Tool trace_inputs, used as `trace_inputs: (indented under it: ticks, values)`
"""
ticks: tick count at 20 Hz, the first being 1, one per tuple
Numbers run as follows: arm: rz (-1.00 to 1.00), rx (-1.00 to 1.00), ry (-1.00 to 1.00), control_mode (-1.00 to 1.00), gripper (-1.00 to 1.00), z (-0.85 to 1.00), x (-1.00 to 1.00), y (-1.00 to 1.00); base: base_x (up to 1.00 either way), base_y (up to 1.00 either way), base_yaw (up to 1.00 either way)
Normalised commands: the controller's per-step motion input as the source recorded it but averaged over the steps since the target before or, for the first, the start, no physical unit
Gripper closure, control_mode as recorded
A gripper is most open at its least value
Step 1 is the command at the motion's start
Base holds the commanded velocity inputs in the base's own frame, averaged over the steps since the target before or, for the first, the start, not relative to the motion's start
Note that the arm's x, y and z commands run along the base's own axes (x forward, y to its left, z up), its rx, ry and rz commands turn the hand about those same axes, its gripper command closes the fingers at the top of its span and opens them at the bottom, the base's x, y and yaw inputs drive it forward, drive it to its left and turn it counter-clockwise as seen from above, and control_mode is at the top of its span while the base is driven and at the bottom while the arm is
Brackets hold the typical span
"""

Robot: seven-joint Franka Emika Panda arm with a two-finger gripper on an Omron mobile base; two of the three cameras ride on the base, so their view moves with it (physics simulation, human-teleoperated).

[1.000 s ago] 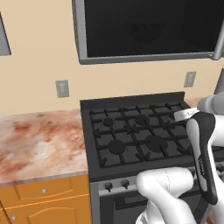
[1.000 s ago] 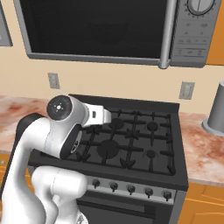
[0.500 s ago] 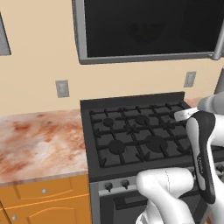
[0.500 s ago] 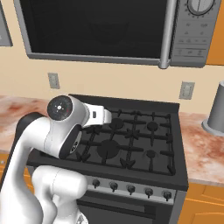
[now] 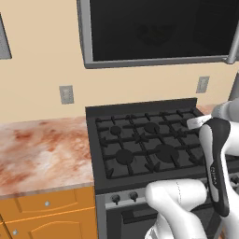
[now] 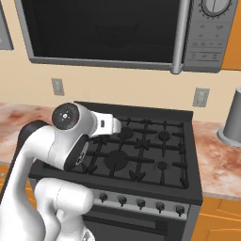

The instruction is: The microwave is finished heating the shrimp and potato. Take the bowl containing the food and place it on the dining counter.

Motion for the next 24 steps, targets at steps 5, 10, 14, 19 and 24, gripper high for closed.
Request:
trace_inputs:
  ticks: [5,10,14,19,24]
  values:
    - [0.00,0.00,0.00,1.00,-1.00,0.00,0.00,-0.08,0.00,-0.46,0.00]
    - [0.00,0.00,0.00,1.00,-1.00,0.00,0.00,0.00,0.00,-0.65,0.00]
    - [0.00,0.00,0.00,1.00,-1.00,0.00,0.00,0.00,0.00,-0.66,0.00]
    - [0.00,0.00,0.00,1.00,-1.00,0.00,0.00,0.00,0.00,-0.62,0.00]
    - [0.00,0.00,0.00,-1.00,-1.00,0.00,0.00,0.00,0.00,-0.17,0.00]
